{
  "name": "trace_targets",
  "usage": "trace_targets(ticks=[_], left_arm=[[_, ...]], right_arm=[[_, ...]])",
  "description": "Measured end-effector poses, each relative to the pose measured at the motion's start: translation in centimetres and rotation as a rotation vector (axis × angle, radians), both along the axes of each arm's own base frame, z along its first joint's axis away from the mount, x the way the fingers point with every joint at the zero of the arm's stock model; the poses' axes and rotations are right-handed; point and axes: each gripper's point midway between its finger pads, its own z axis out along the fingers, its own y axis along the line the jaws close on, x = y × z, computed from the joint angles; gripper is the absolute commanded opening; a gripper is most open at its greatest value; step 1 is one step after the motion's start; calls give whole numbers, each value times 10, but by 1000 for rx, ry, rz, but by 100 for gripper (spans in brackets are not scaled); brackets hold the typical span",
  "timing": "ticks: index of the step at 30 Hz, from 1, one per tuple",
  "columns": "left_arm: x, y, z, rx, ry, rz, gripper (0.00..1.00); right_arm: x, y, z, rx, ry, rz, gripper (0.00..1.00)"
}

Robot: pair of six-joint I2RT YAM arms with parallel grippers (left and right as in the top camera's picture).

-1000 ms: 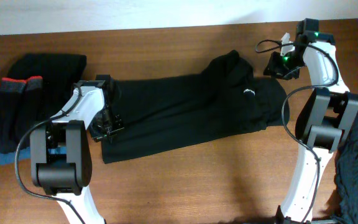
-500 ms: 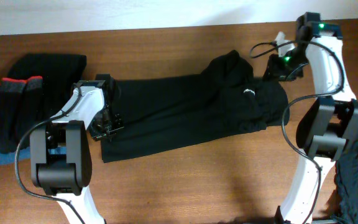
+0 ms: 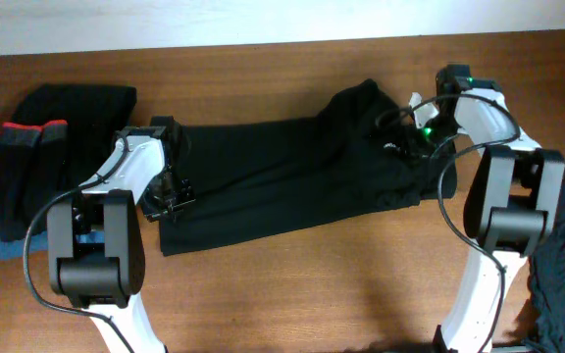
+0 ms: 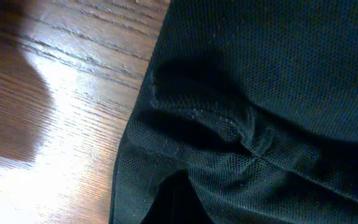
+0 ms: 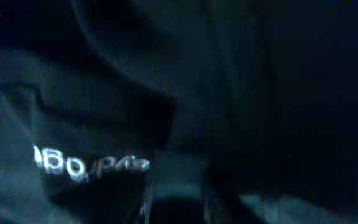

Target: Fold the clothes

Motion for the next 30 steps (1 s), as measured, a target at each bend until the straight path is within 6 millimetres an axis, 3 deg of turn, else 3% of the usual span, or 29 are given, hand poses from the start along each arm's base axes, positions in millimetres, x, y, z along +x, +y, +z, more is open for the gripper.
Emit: trace_targets(ticks=[9,13,21,30], left_arm=[[1,0,0,3,-3,-2,0],[1,0,0,2,-3,-8,0],[1,0,0,0,-1,-23,1],[10,0,8,-4,31,-53,7]], right_arm=[[-76,-11,-3,-90,283,-92,32],[-96,-24,-3,-135,366,-152,32],[-112,-62,-5,-178,424,-299,31],[-113,-64,-5,-178,424,-315,27]])
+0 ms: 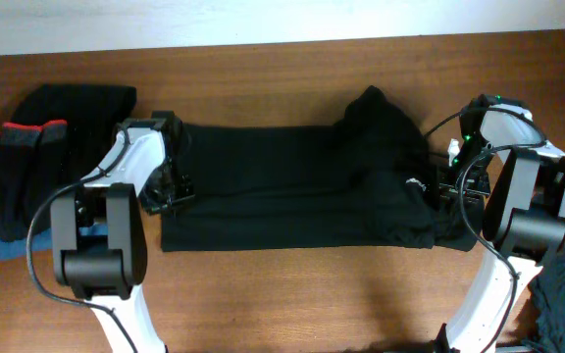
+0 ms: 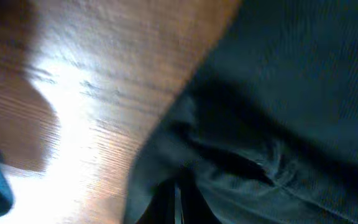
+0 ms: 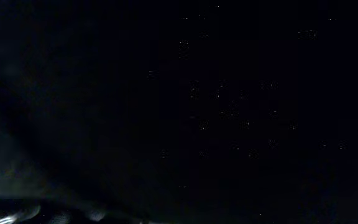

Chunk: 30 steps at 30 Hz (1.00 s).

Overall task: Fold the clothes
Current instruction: 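Release the sweatshirt and lift both grippers to the far corners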

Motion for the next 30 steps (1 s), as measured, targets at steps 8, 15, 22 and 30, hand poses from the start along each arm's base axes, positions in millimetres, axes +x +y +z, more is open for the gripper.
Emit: trace_targets(ticks=[8,15,22,30], left_arm=[[52,4,55,9,-138,-16,31],[90,3,95,5,-302,-17,51],[149,-4,112,-29,-551,-41,58],[196,-36,128,-185,-745,-171,60]], right_arm=[[13,-13,7,-31,-47,5,28],[47,-18,62,-41,-229,13,41],[108,-11,113,3,-531,42,64],[185,21,139,41,-854,165,77]])
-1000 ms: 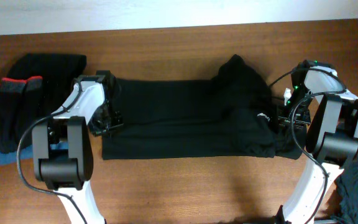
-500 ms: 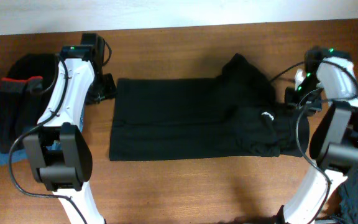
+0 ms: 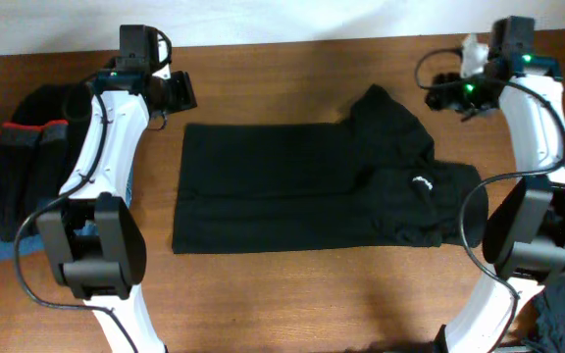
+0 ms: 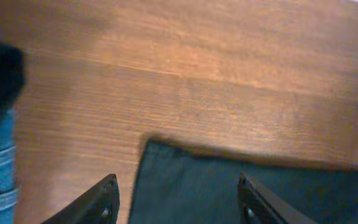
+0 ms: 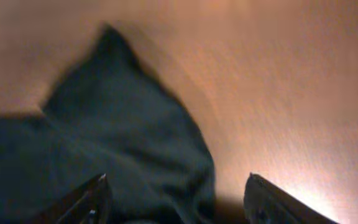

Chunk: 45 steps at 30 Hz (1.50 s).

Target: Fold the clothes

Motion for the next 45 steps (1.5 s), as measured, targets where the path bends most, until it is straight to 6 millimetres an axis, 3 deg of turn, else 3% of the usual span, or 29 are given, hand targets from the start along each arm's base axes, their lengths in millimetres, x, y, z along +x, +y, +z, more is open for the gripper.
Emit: trace_targets(ticks=[5,11,19,28,30,32,34,45], left_arm=[[4,-10,-43,-25,63,-62,61],[3,-15,-88,-37,133,-101,60],[12,-17,-92,-22,96,-145,61],[12,-16,-119,-12,130,-158,59],[13,-16,-119,-10,123,-157,51],[13,-16,-119,-8,124,-160,21],[13,-17,-119,-6,123,-161,11],[8,-19,-121,-5,144,-169,5]], right_arm=[[38,24,22,-19,-173,67,80],[47,42,28,-18,-216,103,81],[42,43,24,-12,-188,104,81],[37,44,21,-8,-163,104,81],[35,44,20,-7,-157,105,80],[35,44,19,-6,-152,104,77],[33,45,19,-5,-147,104,75],[33,44,18,-6,-145,105,70]])
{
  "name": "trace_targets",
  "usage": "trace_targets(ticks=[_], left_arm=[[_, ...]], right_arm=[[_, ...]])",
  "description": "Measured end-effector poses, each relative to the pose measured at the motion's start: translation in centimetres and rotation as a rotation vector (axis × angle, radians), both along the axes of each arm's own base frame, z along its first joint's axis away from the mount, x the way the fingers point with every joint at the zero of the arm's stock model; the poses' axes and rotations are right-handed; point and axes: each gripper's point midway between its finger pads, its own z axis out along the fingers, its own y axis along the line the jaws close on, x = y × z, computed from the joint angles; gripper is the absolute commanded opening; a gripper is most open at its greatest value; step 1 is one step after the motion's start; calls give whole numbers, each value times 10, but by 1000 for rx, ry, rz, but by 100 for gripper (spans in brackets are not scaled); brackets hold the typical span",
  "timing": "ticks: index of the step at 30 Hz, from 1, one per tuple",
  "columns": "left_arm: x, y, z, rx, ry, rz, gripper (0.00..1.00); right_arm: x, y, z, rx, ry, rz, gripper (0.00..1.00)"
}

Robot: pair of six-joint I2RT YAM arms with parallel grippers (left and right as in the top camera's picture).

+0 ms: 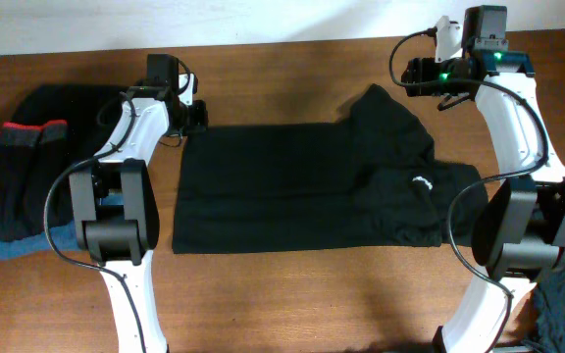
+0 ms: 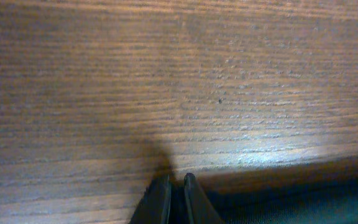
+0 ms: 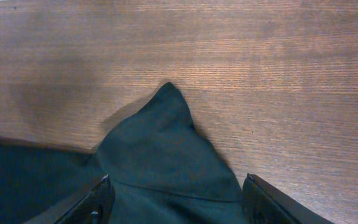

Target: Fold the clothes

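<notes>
A black garment (image 1: 292, 186) lies spread flat across the middle of the wooden table, with a pointed flap (image 3: 166, 143) standing out at its far right and a small white logo (image 1: 422, 182) near its right end. At the garment's far left corner sits my left gripper (image 1: 194, 116). In the left wrist view the left gripper (image 2: 174, 183) has its fingers pressed together at the cloth edge (image 2: 291, 199). My right gripper (image 1: 412, 76) hovers behind the flap. In its wrist view the right gripper (image 3: 179, 202) is open, fingers wide on either side of the flap.
A pile of dark folded clothes with red trim (image 1: 27, 157) lies at the left end, over a blue cloth (image 1: 13, 247). A grey-blue heap sits at the right front edge. The table's back edge (image 1: 282, 44) meets a white wall.
My left gripper was open and raised behind the garment's far left corner; now it is low at that corner with its fingers together. The right gripper has shifted slightly left, still open.
First both grippers were down on the garment's ends and the cloth lay skewed and bunched. Then it lay stretched straighter between them. Then both grippers were open and up at the table's back. Now the left one is down at the far left corner.
</notes>
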Motion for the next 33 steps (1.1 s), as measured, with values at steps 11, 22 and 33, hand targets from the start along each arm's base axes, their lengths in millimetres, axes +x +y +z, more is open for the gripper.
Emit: trace_targets(ticks=[11,22,33], left_arm=[[-26,1,-4,6,113,0,1],[-38,1,-5,6,166,-2,1],[-38,2,-5,5,166,-1,1]], right_arm=[[13,4,-23,18,-5,37,77],[43,10,-86,56,-16,76,77],[38,11,-142,70,70,86,14]])
